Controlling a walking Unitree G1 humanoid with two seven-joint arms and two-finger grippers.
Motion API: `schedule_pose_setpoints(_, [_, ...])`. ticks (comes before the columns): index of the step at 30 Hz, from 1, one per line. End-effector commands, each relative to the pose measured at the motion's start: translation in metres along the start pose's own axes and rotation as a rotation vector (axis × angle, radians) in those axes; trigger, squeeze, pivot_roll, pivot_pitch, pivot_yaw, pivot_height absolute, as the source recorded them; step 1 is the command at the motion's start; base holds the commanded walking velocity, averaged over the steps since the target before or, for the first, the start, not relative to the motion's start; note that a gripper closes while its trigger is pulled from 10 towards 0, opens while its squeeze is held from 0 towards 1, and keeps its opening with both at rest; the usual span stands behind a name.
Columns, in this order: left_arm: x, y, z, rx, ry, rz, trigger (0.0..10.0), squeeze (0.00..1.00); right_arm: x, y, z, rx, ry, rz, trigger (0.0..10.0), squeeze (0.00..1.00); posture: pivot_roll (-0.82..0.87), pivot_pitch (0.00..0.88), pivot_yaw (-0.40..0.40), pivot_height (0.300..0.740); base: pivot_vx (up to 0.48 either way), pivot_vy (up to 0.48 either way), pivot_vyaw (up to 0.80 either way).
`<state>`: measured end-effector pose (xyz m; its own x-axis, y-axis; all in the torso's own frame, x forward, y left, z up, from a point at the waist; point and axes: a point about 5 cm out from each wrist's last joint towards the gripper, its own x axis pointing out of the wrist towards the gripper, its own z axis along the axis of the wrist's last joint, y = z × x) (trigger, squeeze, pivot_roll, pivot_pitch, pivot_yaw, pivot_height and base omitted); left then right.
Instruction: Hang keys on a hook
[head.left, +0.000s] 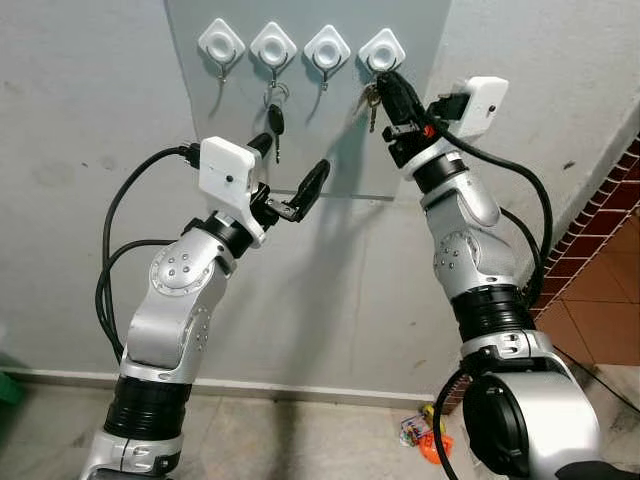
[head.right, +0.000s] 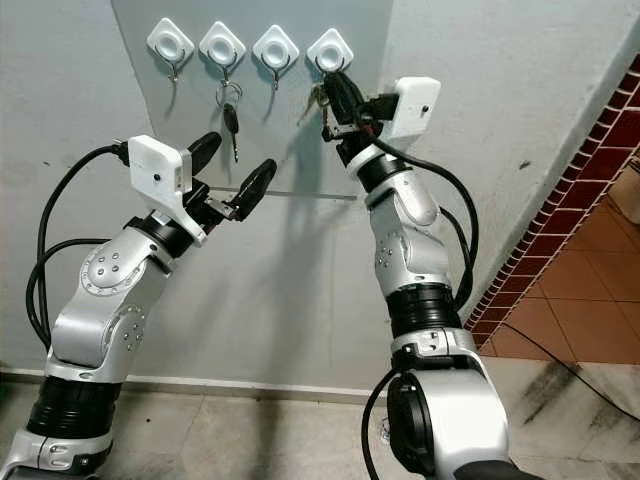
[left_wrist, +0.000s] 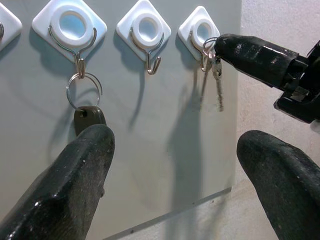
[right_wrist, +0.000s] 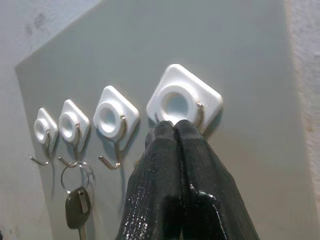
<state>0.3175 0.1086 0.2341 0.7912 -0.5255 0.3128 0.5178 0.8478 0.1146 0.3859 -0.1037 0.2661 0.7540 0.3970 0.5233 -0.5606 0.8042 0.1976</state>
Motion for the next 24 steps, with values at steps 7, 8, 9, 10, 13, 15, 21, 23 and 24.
schedule_pose_setpoints(7, [0.002,0.000,0.007,0.006,-0.019,0.001,10.0,0.00,0.004,-0.005,-0.001,0.123,-0.003,-0.043,10.0,0.00,0.06,0.032,-0.011,0.740,0.000,0.000,0.00])
schedule_pose_setpoints(8, [0.002,0.000,0.007,0.006,-0.019,0.000,10.0,0.00,0.003,-0.006,-0.002,0.141,0.001,-0.048,10.0,0.00,0.06,0.034,-0.012,0.740,0.000,0.000,0.00])
schedule_pose_setpoints(9, [0.002,0.000,0.007,0.006,-0.019,0.000,10.0,0.00,0.003,-0.006,-0.002,0.141,0.001,-0.048,10.0,0.00,0.06,0.034,-0.012,0.740,0.000,0.000,0.00])
schedule_pose_setpoints(10, [0.002,-0.001,0.007,0.005,-0.020,0.000,10.0,0.00,0.002,-0.006,-0.004,0.164,0.006,-0.055,10.0,0.00,0.06,0.034,-0.011,0.740,0.000,0.000,0.00])
schedule_pose_setpoints(13, [0.001,-0.001,0.008,0.005,-0.020,0.000,10.0,0.00,-0.001,-0.007,-0.007,0.200,0.013,-0.063,10.0,0.00,0.06,0.034,-0.012,0.740,0.000,0.000,0.00])
schedule_pose_setpoints(15, [0.001,-0.001,0.008,0.004,-0.020,0.000,10.0,0.00,-0.003,-0.008,-0.010,0.225,0.017,-0.075,10.0,0.00,0.07,0.032,-0.012,0.740,0.000,0.000,0.00])
schedule_pose_setpoints(21, [0.001,0.000,0.008,0.004,-0.018,0.002,10.0,0.00,-0.012,-0.012,-0.021,0.293,0.047,-0.109,10.0,0.00,0.07,0.032,-0.011,0.740,0.000,0.000,0.00])
schedule_pose_setpoints(23, [0.000,0.000,0.008,0.003,-0.018,0.002,10.0,0.00,-0.017,-0.012,-0.025,0.305,0.055,-0.119,10.0,0.00,0.07,0.029,-0.009,0.740,0.000,0.000,0.00])
schedule_pose_setpoints(24, [0.000,0.000,0.008,0.003,-0.018,0.002,10.0,0.00,-0.017,-0.012,-0.025,0.305,0.055,-0.119,10.0,0.00,0.07,0.029,-0.009,0.740,0.000,0.000,0.00])
